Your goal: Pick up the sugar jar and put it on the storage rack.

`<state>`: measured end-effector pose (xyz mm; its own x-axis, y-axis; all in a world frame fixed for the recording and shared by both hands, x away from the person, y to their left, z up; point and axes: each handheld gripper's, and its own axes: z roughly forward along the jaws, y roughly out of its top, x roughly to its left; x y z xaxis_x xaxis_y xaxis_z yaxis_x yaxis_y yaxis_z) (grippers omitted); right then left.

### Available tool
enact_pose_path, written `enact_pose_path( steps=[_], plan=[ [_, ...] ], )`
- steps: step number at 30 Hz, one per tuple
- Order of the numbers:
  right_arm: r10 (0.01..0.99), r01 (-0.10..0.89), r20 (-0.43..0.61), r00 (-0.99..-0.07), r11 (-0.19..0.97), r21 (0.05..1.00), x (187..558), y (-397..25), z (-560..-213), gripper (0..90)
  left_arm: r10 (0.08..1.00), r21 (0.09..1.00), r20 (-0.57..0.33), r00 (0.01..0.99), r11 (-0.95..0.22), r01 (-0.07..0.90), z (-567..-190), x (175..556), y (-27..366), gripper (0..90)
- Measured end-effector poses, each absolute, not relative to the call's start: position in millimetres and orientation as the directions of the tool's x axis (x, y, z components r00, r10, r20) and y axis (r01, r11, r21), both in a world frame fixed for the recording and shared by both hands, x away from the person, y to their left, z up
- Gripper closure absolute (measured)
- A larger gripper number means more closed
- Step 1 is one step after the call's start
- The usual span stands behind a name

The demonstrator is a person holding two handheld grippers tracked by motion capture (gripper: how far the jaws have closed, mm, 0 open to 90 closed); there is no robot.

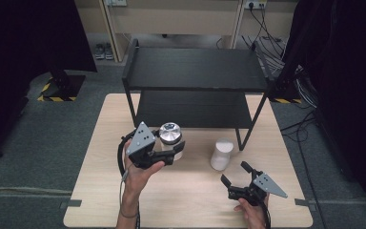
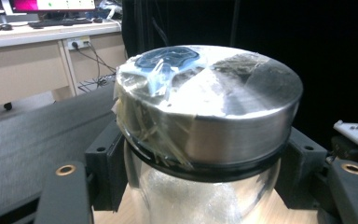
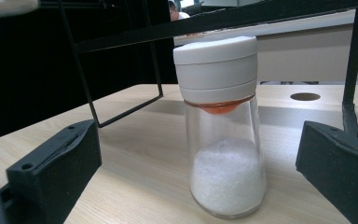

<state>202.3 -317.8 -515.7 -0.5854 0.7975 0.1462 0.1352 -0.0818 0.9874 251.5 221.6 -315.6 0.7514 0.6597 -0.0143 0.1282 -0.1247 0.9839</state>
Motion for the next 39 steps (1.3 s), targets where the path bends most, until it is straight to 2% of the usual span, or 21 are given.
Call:
enact_pose_path(
  steps=[18, 27, 39],
  plan=[
    [0.797, 0.136, 0.149, -0.585, -0.085, 0.987, 202, -318, -516, 0.4, 0.621, 0.986, 0.008, 0.783, -0.134, 0.096, -238, 281, 221, 31.2],
    [0.798, 0.134, 0.149, -0.584, -0.086, 0.987, 202, -319, -516, 0.4, 0.630, 0.987, 0.003, 0.777, -0.126, 0.098, -211, 292, 219, 31.2],
    [0.797, 0.138, 0.154, -0.583, -0.089, 0.986, 202, -319, -516, 0.4, 0.684, 0.981, 0.000, 0.729, -0.140, 0.132, -179, 312, 204, 31.2]
  ],
)
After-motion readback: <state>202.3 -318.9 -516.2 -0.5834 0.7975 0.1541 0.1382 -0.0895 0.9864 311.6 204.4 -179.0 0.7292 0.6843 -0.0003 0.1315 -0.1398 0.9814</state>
